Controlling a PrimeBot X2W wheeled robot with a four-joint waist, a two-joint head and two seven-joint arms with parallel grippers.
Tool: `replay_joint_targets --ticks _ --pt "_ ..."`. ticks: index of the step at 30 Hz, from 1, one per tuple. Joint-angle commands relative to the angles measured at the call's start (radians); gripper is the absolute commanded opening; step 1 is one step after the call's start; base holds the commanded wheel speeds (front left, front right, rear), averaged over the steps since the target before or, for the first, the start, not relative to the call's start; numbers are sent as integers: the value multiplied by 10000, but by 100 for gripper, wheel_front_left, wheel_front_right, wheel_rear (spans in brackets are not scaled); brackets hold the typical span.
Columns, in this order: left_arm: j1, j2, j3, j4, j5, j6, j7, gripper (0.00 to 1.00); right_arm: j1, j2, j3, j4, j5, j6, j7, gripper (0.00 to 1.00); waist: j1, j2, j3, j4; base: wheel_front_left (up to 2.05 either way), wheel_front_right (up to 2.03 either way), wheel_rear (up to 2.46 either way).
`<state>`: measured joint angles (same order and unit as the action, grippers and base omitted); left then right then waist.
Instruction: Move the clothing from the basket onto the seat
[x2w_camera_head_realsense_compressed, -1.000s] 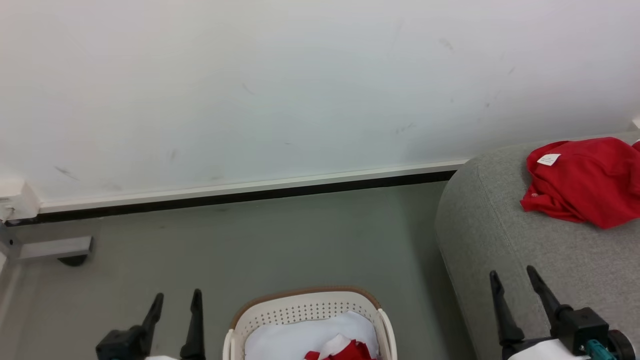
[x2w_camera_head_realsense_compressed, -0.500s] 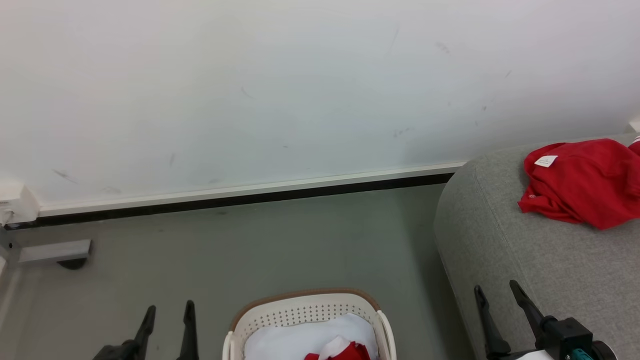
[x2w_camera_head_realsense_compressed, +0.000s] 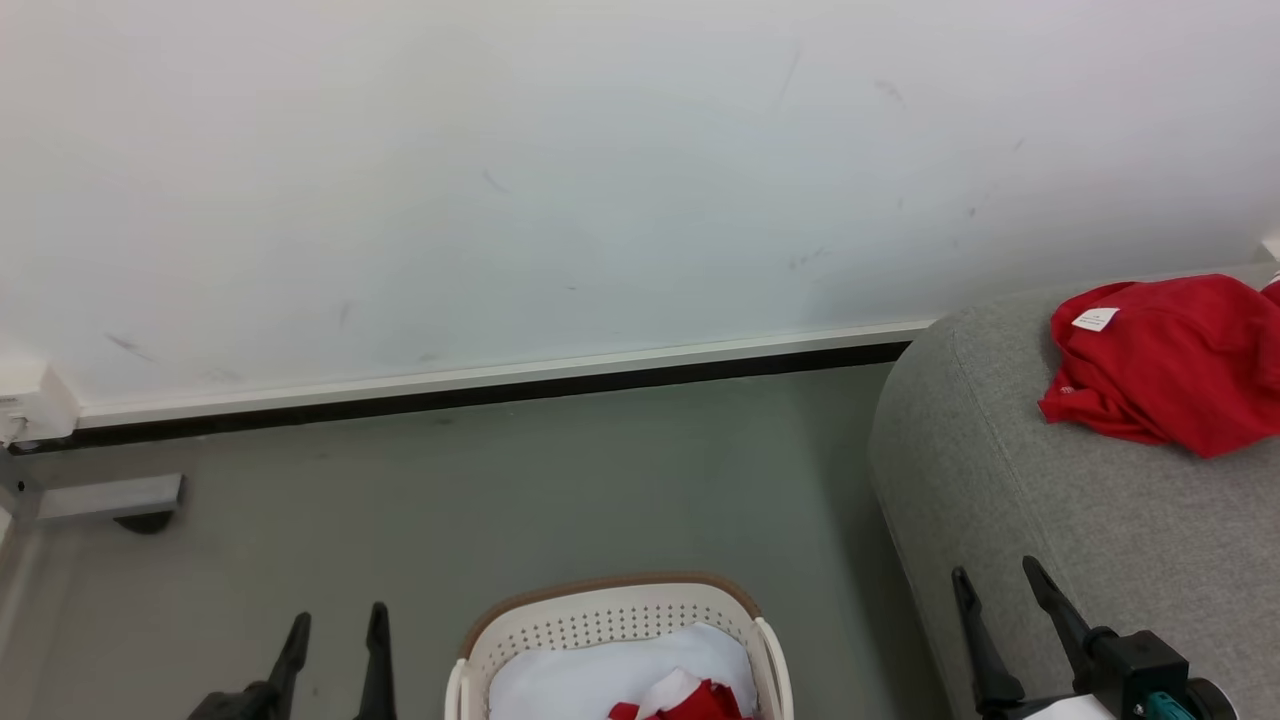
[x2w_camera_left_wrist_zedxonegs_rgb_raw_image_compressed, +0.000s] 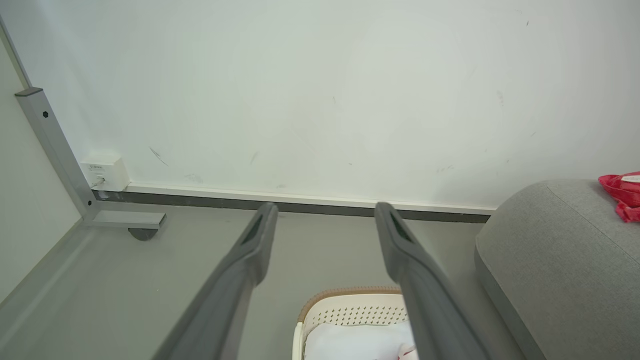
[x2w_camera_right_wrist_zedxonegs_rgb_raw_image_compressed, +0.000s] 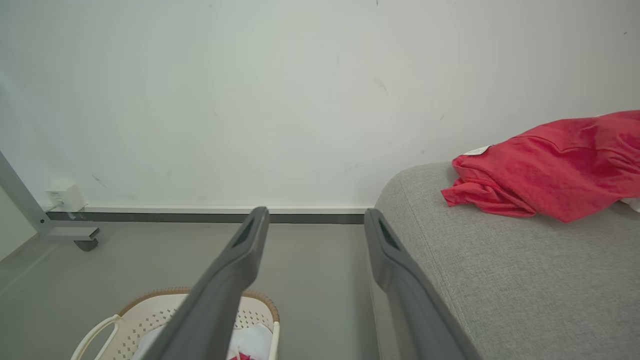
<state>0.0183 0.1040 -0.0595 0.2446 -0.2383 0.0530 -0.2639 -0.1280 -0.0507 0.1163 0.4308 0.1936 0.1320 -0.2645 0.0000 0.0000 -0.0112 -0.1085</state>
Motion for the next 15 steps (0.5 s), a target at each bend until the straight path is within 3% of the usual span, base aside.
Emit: replay_joint_targets --ticks 1,15 --pt "-50 -15 67 11 154 -36 -8 100 -140 0 -47 38 39 -25 4 100 0 0 2 2 0 0 0" --pt "-107 -167 301 131 423 -301 -8 100 -163 0 35 64 159 -25 4 100 0 0 69 -22 0 0 0"
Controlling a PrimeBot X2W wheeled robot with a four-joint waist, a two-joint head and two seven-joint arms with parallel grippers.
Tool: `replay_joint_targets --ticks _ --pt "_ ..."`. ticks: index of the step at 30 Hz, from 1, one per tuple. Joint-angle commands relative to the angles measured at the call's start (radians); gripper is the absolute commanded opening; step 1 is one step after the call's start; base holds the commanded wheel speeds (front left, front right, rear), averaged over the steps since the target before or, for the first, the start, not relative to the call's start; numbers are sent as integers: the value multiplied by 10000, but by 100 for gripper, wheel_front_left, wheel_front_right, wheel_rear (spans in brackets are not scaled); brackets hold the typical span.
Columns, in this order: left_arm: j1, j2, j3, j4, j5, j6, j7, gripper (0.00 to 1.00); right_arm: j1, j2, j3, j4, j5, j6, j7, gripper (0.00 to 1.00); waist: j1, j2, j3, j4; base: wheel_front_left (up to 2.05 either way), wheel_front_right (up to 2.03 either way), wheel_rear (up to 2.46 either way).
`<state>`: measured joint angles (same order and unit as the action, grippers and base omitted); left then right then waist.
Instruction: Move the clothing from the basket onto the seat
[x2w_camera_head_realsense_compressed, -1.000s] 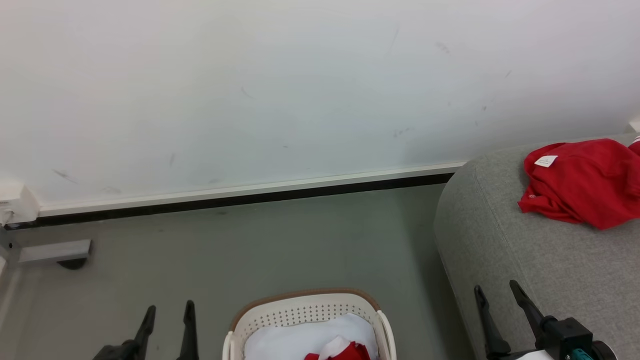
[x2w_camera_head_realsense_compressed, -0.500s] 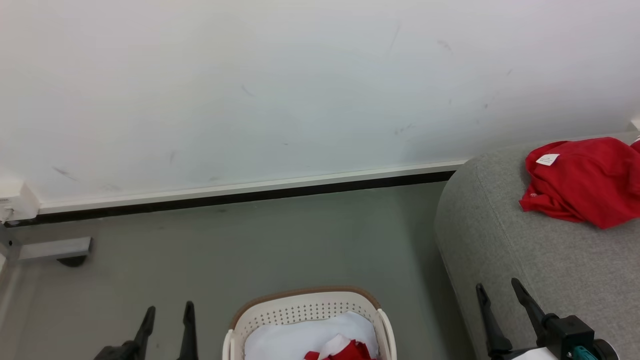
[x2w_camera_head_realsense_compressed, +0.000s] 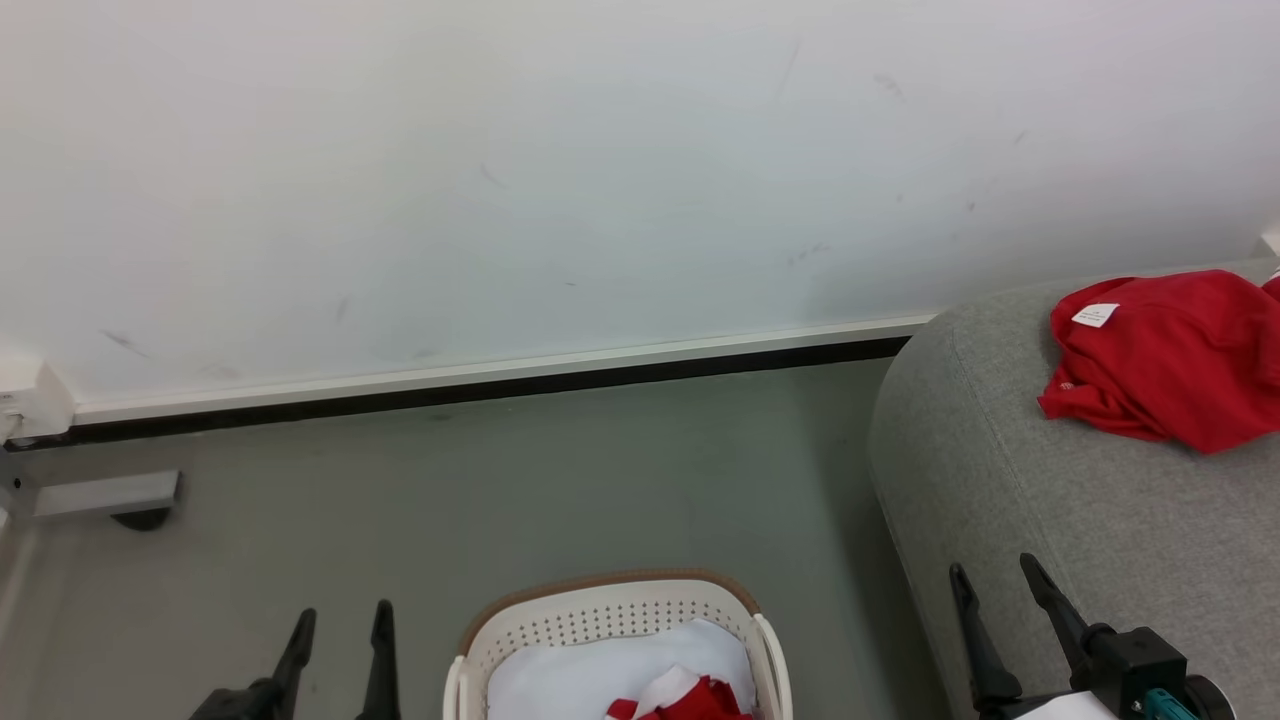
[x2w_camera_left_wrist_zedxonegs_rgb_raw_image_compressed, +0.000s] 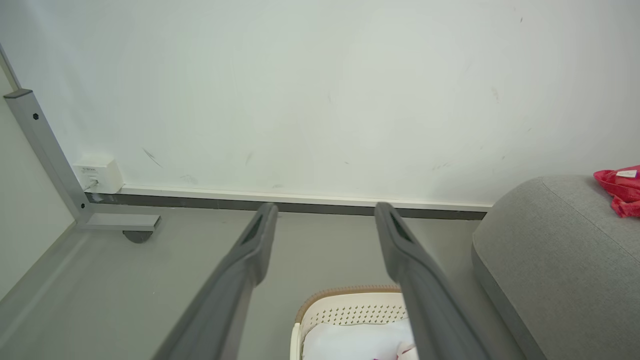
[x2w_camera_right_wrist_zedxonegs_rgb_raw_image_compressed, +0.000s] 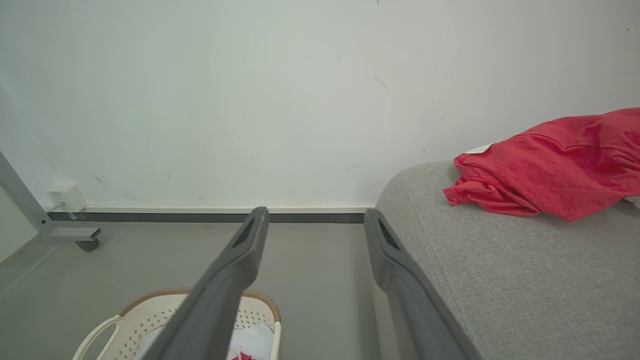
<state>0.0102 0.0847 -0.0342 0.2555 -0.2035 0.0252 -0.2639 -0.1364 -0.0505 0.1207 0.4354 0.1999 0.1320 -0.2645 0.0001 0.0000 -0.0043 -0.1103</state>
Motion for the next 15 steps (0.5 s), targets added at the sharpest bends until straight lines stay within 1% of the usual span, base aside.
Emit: replay_joint_targets --ticks 1,9,12,15 --pt "-29 15 64 23 95 -37 -8 100 -84 -2 -1 25 89 -24 4 100 -1 0 2 -8 0 0 0" --pt "-146 -68 72 -35 230 -150 -8 100 -150 -2 35 -43 114 -25 4 100 -1 0 112 -150 0 0 0" --pt "-303 -84 -66 -69 285 -276 -6 100 -272 -3 -23 -106 46 -25 4 100 -1 0 297 -269 0 0 0" --pt "-586 -74 -344 62 400 -498 -4 100 -391 -3 -124 -212 -72 -25 4 100 -1 0 591 -404 0 0 0"
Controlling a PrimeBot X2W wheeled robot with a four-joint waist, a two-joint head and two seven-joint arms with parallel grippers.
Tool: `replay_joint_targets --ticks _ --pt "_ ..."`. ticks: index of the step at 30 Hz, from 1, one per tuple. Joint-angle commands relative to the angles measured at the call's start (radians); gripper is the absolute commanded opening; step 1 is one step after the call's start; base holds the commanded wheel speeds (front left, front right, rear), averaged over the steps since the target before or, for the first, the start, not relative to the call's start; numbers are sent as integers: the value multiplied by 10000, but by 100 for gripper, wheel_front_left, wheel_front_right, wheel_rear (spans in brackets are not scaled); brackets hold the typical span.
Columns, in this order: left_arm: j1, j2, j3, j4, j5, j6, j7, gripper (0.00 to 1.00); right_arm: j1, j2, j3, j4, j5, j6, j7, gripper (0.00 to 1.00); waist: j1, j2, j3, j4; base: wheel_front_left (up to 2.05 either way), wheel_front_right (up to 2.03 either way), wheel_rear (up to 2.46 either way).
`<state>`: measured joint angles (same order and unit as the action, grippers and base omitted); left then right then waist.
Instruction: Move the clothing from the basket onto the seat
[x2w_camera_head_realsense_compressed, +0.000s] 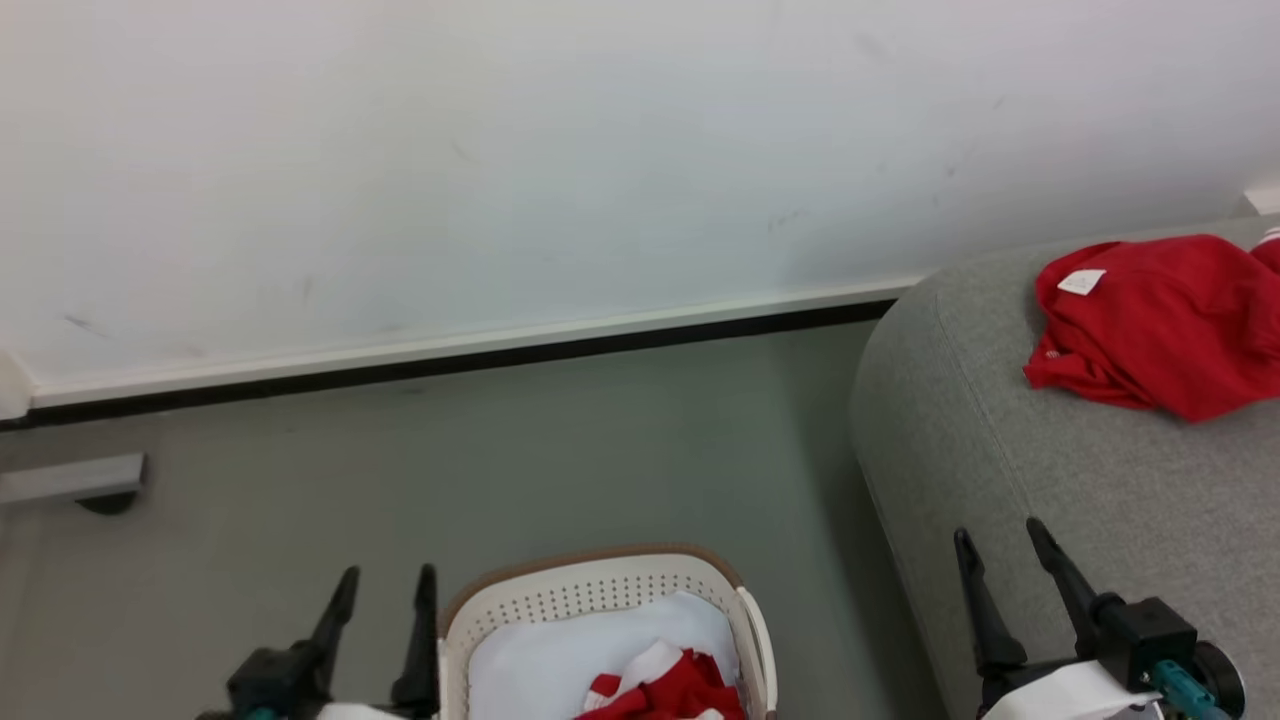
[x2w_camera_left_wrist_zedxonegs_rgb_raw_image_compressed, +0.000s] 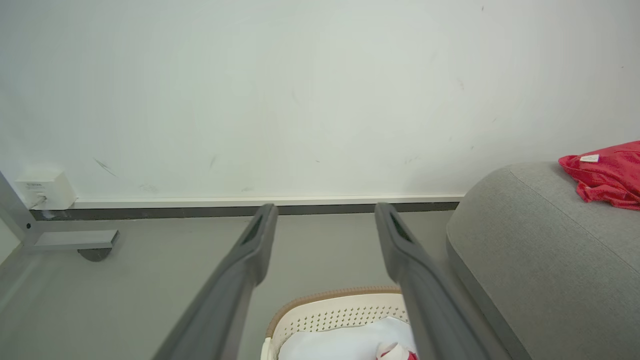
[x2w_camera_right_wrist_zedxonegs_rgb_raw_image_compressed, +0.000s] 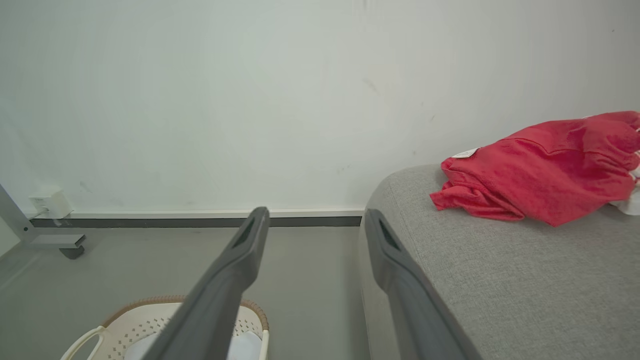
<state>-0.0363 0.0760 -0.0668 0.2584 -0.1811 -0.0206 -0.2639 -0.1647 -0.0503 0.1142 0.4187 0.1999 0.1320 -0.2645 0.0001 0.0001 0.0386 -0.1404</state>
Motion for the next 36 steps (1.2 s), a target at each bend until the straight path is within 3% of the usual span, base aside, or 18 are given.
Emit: replay_joint_targets --ticks 1,16,25,31,36 --pt "-257 24 -138 92 192 -112 36 100 -147 -7 -89 -84 -81 -25 4 100 -1 -1 282 -151 0 0 0" --pt "-2629 547 -2447 2115 1065 -989 2202 100 -1239 -2 -4 -784 19 -24 4 100 -1 -1 2877 -1187 0 0 0" --pt "-4099 1035 -3912 3878 1546 -1083 3313 100 -1927 1 141 -1366 212 -26 4 100 -1 -1 4553 -1558 0 0 0" --pt "-5122 1469 -5166 5045 1248 -1082 3499 100 -2338 1 350 -1688 317 -24 4 100 -1 -1 5517 -1694 0 0 0" --pt "-5876 1725 -5626 5907 977 -1083 3408 100 -2555 -2 520 -1900 366 -26 4 100 -1 -1 6113 -1750 0 0 0"
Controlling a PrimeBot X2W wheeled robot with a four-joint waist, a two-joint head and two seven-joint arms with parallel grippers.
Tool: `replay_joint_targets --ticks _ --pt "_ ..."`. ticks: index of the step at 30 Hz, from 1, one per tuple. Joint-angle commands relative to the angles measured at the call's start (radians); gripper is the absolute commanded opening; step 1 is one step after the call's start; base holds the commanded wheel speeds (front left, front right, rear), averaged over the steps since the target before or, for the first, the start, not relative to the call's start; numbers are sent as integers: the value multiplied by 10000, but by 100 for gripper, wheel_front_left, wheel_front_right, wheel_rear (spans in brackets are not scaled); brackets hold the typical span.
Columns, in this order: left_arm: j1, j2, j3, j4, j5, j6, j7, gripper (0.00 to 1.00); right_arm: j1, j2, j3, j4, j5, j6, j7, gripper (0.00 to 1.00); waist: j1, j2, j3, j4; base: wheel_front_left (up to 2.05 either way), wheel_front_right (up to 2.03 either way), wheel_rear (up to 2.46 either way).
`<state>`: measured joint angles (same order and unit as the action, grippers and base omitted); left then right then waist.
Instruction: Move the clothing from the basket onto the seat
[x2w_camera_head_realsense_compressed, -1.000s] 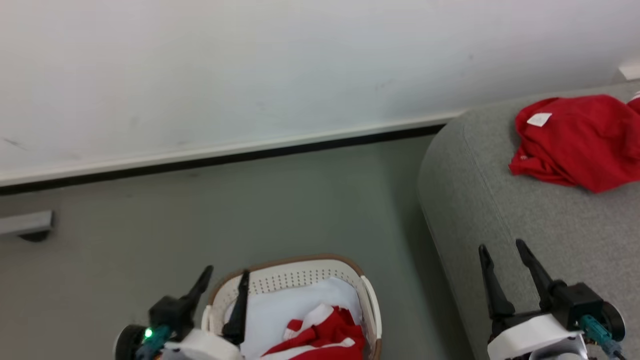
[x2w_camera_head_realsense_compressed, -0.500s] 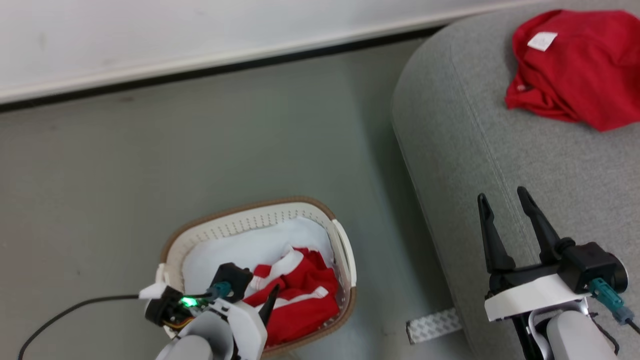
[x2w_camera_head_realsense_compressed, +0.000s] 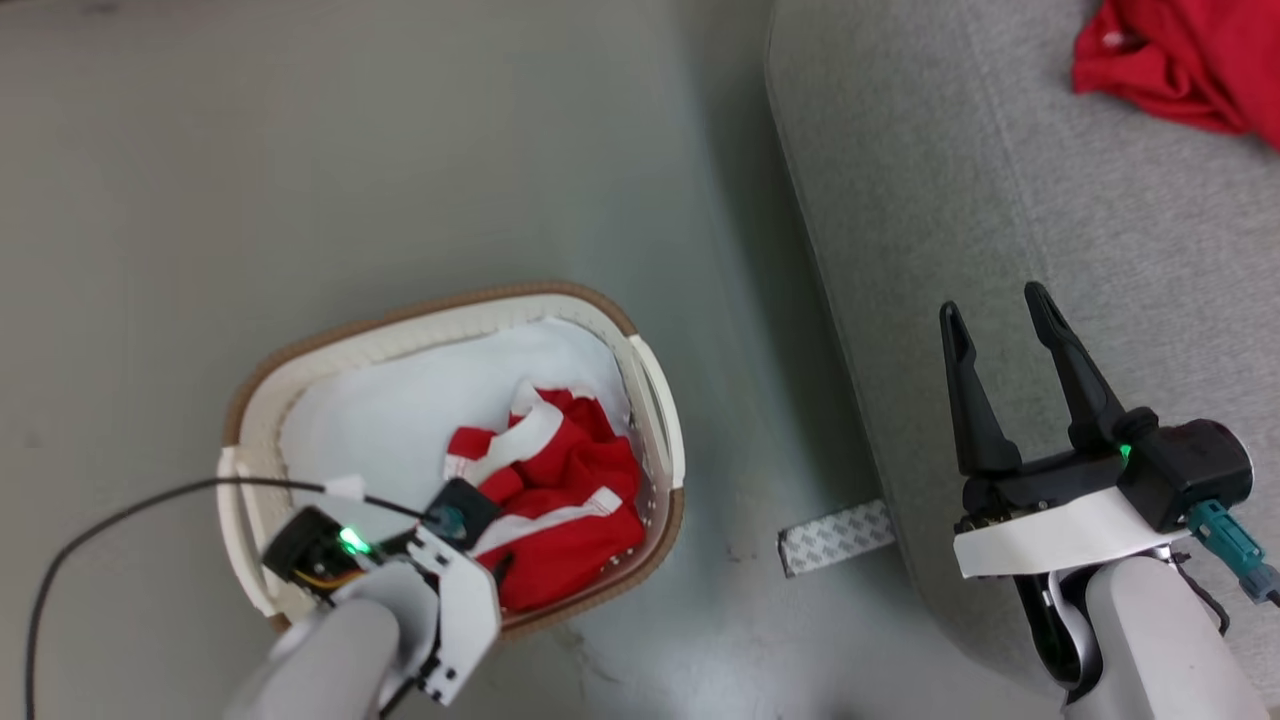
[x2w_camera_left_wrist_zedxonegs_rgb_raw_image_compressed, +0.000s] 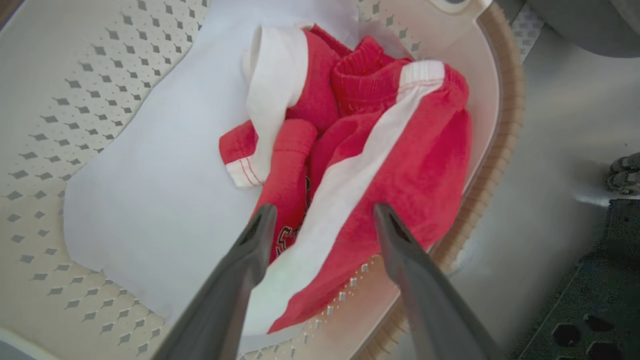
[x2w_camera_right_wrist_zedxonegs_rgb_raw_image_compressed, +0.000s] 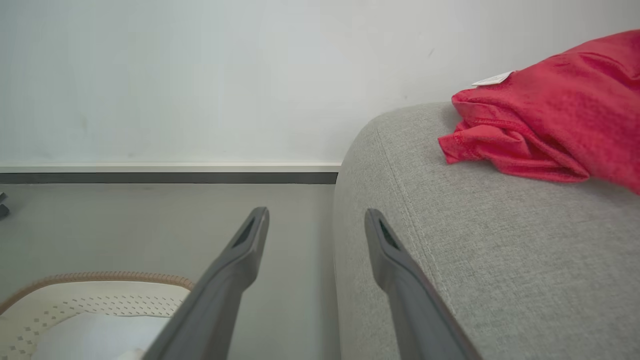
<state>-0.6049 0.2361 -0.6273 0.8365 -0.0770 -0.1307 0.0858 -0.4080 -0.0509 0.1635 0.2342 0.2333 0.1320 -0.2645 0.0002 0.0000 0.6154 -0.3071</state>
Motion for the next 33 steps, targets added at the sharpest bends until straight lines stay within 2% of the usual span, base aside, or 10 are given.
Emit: replay_joint_targets --ticks 1,12,19,21,23,26,27,28,33 --pt "-320 164 -41 276 -99 17 -112 100 -154 2 35 -92 49 -24 4 100 -2 0 438 -87 0 0 0" --pt "-1241 278 -603 1464 -487 20 -495 100 -265 4 157 -255 68 -26 4 100 -2 0 1204 -190 0 0 0" --pt "-1726 111 -870 1859 -675 20 -743 99 -312 2 191 -361 41 -24 4 100 -2 0 1626 -220 0 0 0" --pt "-1851 43 -1043 2000 -772 20 -802 50 -340 4 159 -370 -5 -26 4 100 -2 0 1729 -210 0 0 0" --pt "-1944 -67 -1208 2125 -938 20 -819 40 -366 4 125 -392 -47 -26 4 100 -2 0 1810 -193 0 0 0" --pt "-2046 -213 -1527 2262 -1146 19 -873 32 -408 4 81 -384 -101 -26 4 100 -2 0 1883 -156 0 0 0" --pt "-2103 -244 -1630 2312 -1222 19 -896 25 -424 4 58 -377 -127 -26 4 100 -2 0 1900 -135 0 0 0" --pt "-2150 -279 -1738 2355 -1313 19 -935 1 -448 4 43 -368 -151 -26 4 100 -2 0 1912 -116 0 0 0" --pt "-2221 -489 -2080 2435 -1900 19 -1190 0 -528 4 13 -279 -203 -26 4 100 -2 0 1759 -21 0 0 0"
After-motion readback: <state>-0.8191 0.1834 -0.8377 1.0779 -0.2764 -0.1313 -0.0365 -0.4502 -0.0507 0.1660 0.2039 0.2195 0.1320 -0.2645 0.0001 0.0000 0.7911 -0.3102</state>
